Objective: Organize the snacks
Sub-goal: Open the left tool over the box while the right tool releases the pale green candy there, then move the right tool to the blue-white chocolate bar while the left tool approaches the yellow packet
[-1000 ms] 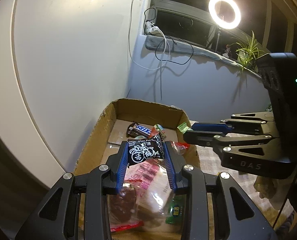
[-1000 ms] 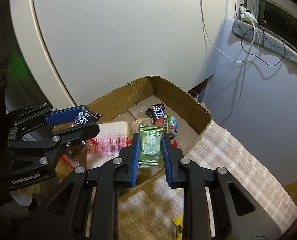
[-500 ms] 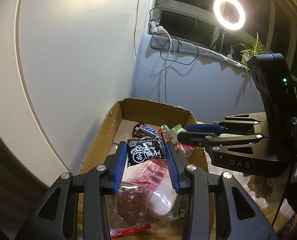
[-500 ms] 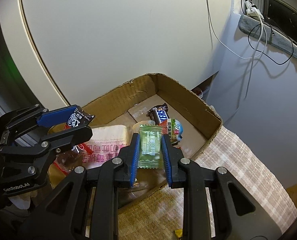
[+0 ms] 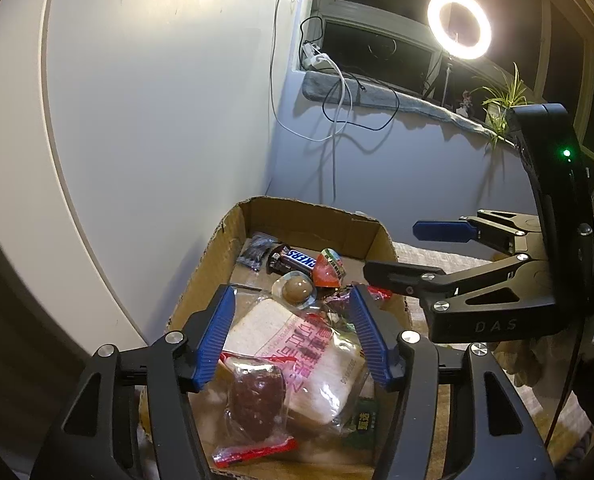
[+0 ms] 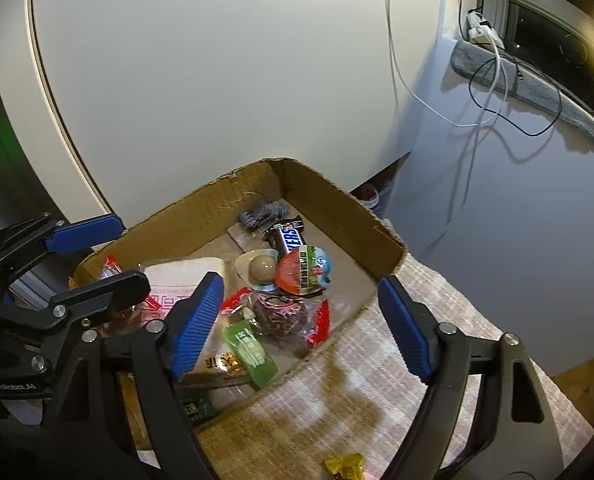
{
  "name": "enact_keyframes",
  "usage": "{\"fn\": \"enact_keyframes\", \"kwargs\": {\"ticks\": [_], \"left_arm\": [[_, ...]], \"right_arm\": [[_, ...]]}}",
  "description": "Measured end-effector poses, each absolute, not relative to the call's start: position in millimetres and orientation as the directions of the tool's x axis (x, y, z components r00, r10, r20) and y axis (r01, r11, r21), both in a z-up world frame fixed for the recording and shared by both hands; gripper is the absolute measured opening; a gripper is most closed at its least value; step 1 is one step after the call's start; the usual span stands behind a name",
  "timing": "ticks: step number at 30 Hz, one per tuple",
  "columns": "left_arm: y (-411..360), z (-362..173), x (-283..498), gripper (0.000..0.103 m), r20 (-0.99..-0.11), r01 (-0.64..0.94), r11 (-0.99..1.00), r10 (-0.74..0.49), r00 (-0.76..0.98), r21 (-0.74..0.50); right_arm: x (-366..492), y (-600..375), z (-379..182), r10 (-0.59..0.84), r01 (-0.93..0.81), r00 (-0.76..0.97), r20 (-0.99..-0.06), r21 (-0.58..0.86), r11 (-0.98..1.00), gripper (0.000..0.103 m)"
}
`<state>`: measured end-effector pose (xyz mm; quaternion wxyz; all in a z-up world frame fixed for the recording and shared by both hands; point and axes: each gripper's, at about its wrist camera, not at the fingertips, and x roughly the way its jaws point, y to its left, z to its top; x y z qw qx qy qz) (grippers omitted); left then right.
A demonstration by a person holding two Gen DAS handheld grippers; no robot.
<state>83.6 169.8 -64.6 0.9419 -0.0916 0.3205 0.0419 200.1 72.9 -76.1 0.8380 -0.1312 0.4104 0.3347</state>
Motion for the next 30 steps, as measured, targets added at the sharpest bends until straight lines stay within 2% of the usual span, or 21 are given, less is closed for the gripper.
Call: {"fn": "enact_keyframes", "kwargs": {"ticks": [5,9,18,22,26,30], "left_arm": [[167,-60,80,0.059,-0.605,-0.137,0.98,0.022,0.796,-0.144],[161,-55,77,0.06,-0.598,-0.131,0.982,0.022,0.801,-0.139],[142,-46,66,0.063,-0.591,-0.111,0.986,0.015,0.807,-0.127],[131,-44,61,0.068,-0.589,-0.1,0.987,0.006,0.808,-0.127],[117,-45,57,0.081,-0.593,-0.09,0.987,-0.006,0.805,-0.133],[98,-50,57,0.081,-0.61,-0.066,0.989,-0.029,0.792,-0.133]], "right_arm": [[198,66,-71,0.442,-0.656,0.453,-0.774,0.047,0.753,0.085],[192,59,-64,0.439,-0.647,0.468,-0.767,0.041,0.761,0.091],[172,39,-49,0.432,-0.637,0.494,-0.754,0.024,0.77,0.091],[163,21,-44,0.419,-0.624,0.513,-0.749,0.011,0.782,0.091],[156,-6,-41,0.398,-0.599,0.528,-0.75,0.003,0.801,0.092],[151,-37,-42,0.374,-0.563,0.539,-0.755,0.007,0.826,0.094]]}}
